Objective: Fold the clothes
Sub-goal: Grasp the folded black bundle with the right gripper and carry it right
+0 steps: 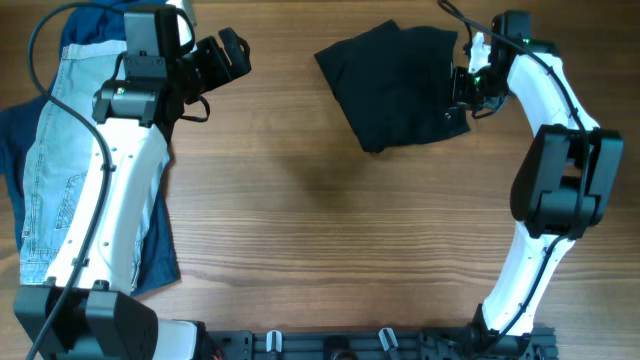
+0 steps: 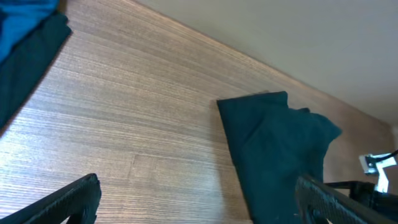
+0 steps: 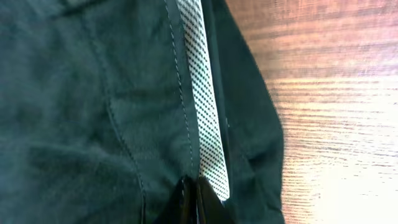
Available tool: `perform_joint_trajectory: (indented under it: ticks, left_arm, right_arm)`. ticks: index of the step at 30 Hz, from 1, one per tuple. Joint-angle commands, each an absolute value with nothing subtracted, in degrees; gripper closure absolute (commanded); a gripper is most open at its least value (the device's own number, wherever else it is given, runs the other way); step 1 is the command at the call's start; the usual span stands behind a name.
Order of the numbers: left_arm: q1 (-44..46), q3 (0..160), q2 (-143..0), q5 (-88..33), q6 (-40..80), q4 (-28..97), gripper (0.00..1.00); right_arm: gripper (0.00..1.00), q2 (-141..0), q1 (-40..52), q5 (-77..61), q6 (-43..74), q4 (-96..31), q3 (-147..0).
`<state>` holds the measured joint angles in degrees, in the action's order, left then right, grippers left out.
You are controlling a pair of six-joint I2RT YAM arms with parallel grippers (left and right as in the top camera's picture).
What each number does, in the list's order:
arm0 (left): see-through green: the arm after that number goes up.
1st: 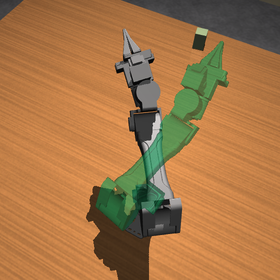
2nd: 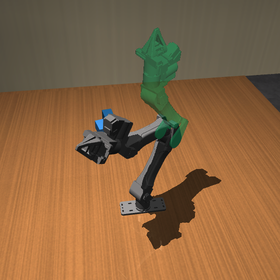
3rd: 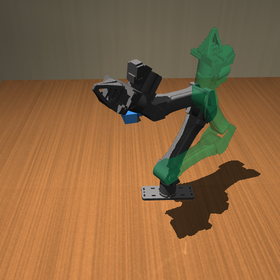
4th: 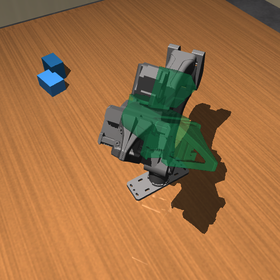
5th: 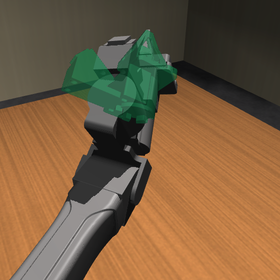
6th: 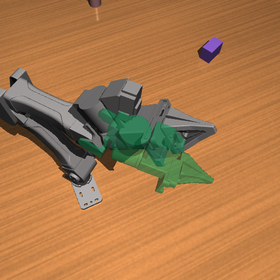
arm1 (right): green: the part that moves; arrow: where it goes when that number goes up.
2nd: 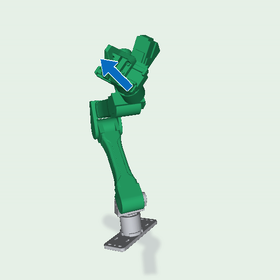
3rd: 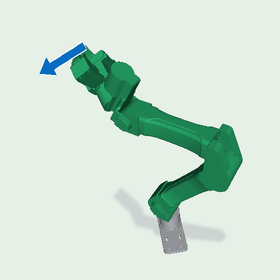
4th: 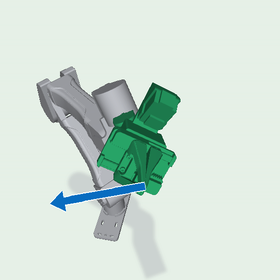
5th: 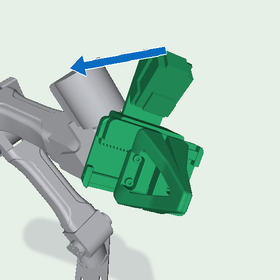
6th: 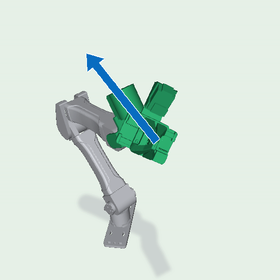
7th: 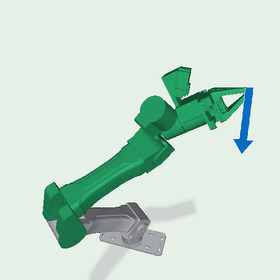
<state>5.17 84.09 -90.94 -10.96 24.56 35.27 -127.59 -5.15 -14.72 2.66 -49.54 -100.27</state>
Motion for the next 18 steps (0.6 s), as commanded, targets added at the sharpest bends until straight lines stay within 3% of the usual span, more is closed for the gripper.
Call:
perform_joint_trajectory:
  ticks: [1,2,3,4,6,11,14,17,18]
  left_arm:
    - [4.97,84.38,-91.53,-10.39,24.21,35.18,0.00]
    - [4.97,84.38,-91.53,-10.37,24.21,35.20,0.00]
    - [4.97,84.38,-91.53,-10.39,24.21,35.20,0.00]
    - [4.97,84.38,-91.53,-10.39,24.21,35.22,0.00]
    - [4.97,84.38,-91.53,-10.39,24.12,35.22,0.00]
    - [4.97,84.38,-91.53,-10.39,22.74,35.18,0.00]
    - [4.97,84.38,-91.53,-10.39,22.74,35.20,0.00]
    - [4.97,84.38,-91.53,-10.39,22.74,35.22,0.00]
    - [4.97,84.38,-91.53,-10.39,22.74,35.24,0.00]
  right_arm:
    - [0.96,-128.62,-4.69,-14.44,2.07,-49.06,-98.10]
    - [0.76,-128.57,-4.91,-14.70,3.01,-50.02,-99.24]
    - [0.34,-128.38,-5.17,-15.75,2.94,-51.55,-101.12]
    - [0.18,-128.07,-5.63,-16.01,2.92,-52.82,-102.96]
    - [0.01,-127.15,-6.79,-17.69,1.56,-53.49,-105.75]
    - [0.01,-127.72,-6.70,-18.41,4.34,-53.60,-101.91]
    - [0.07,-127.72,-5.23,-18.46,4.64,-53.06,-98.41]
    - [0.23,-127.72,-3.36,-16.29,4.71,-51.59,-96.73]
    - [0.36,-127.74,-2.85,-15.33,5.41,-51.16,-96.73]
